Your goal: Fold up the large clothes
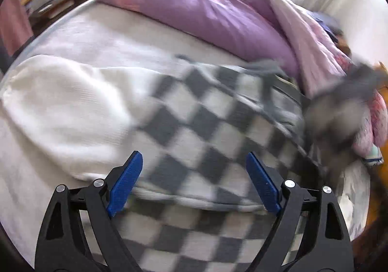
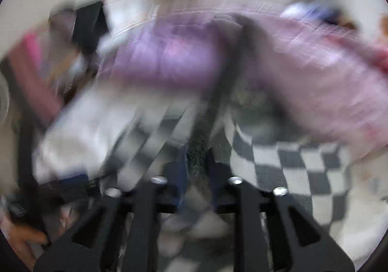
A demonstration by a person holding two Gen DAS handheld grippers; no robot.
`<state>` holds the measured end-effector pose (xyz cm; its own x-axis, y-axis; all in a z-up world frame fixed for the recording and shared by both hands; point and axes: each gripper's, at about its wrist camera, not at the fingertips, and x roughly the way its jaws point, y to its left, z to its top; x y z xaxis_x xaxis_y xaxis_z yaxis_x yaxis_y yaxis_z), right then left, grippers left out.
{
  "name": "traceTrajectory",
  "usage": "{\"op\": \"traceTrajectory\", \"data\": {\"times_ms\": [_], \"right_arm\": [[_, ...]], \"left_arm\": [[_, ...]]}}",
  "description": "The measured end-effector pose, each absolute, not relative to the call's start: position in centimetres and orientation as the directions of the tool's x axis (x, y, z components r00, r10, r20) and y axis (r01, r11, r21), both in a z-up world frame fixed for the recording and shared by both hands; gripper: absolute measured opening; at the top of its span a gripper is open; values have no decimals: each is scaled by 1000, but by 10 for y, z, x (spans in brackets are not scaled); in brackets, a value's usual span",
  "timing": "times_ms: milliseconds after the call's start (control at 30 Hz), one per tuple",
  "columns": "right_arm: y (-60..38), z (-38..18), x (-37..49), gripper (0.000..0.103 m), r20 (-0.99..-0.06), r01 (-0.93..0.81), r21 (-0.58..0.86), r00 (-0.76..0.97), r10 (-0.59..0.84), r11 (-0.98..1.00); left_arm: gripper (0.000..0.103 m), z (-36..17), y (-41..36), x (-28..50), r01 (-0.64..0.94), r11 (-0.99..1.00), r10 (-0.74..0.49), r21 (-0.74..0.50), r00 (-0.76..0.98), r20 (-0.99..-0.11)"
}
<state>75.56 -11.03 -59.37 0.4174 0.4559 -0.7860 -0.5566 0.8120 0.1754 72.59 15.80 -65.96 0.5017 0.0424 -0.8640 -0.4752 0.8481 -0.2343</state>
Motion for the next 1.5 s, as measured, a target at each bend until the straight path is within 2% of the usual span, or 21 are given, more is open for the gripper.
{"op": "traceTrajectory", "data": {"times_ms": [33, 133, 200, 300, 400, 467, 533, 567, 667, 733, 867, 1133, 1167, 1233, 1300, 1400, 1433, 1467, 1500], "right_arm": [[-92, -616, 750, 26, -832, -568, 189, 341, 438, 801], [-88, -641, 735, 31, -869, -569, 195, 276, 410, 799], [-106, -642, 734, 35, -863, -552, 208, 286, 417, 807], [-158, -636, 750, 36, -846, -445, 264, 319, 427, 856], [-213, -629, 775, 38, -852, -313, 244, 383, 357, 918], [-255, -624, 802, 49, -859, -206, 223, 420, 292, 953], [-297, -618, 829, 64, -854, -112, 257, 439, 280, 960], [-308, -618, 839, 67, -859, -81, 269, 430, 277, 960], [-341, -625, 872, 69, -866, 0, 327, 401, 300, 945], [-351, -631, 894, 70, -862, 37, 362, 394, 319, 932], [-354, -652, 927, 73, -854, 102, 454, 335, 399, 885], [-351, -697, 986, 73, -909, 209, 397, 224, 352, 893], [-349, -705, 992, 73, -918, 203, 383, 188, 348, 901], [-346, -716, 996, 52, -928, 194, 366, 147, 342, 910], [-344, -726, 997, 44, -924, 182, 382, 113, 366, 906], [-343, -730, 995, 32, -923, 159, 385, 95, 374, 909], [-343, -729, 994, 28, -922, 152, 387, 96, 376, 909], [-342, -726, 992, 25, -921, 135, 387, 98, 376, 912], [-342, -722, 990, 23, -919, 120, 390, 110, 379, 913]], "left_arm": [[87, -660, 163, 721, -486, 844, 50, -226, 492, -869], [87, -665, 184, 710, -506, 835, 49, -217, 461, -886], [87, -667, 191, 704, -500, 835, 35, -230, 466, -884], [88, -675, 191, 713, -490, 843, 28, -222, 452, -892], [88, -678, 185, 730, -482, 858, 50, -179, 425, -904], [88, -677, 187, 746, -466, 873, 69, -148, 417, -906], [89, -674, 194, 767, -440, 880, 37, -181, 443, -896], [89, -675, 198, 778, -442, 879, 31, -179, 428, -903], [89, -681, 202, 816, -427, 897, 61, -113, 373, -926], [89, -686, 207, 836, -425, 893, 21, -148, 369, -929], [89, -701, 220, 867, -475, 868, 18, -143, 318, -948], [89, -740, 239, 907, -502, 858, 9, -107, 224, -975], [89, -742, 241, 910, -499, 861, 14, -100, 220, -975], [88, -747, 241, 916, -485, 871, 24, -76, 198, -980], [88, -747, 238, 922, -467, 883, 40, -54, 189, -981], [80, -752, 236, 929, -447, 893, 17, -58, 162, -987], [71, -754, 236, 931, -448, 891, -5, -76, 157, -988], [57, -756, 235, 932, -450, 886, -43, -112, 159, -986], [48, -756, 235, 932, -448, 883, -71, -140, 168, -983]]}}
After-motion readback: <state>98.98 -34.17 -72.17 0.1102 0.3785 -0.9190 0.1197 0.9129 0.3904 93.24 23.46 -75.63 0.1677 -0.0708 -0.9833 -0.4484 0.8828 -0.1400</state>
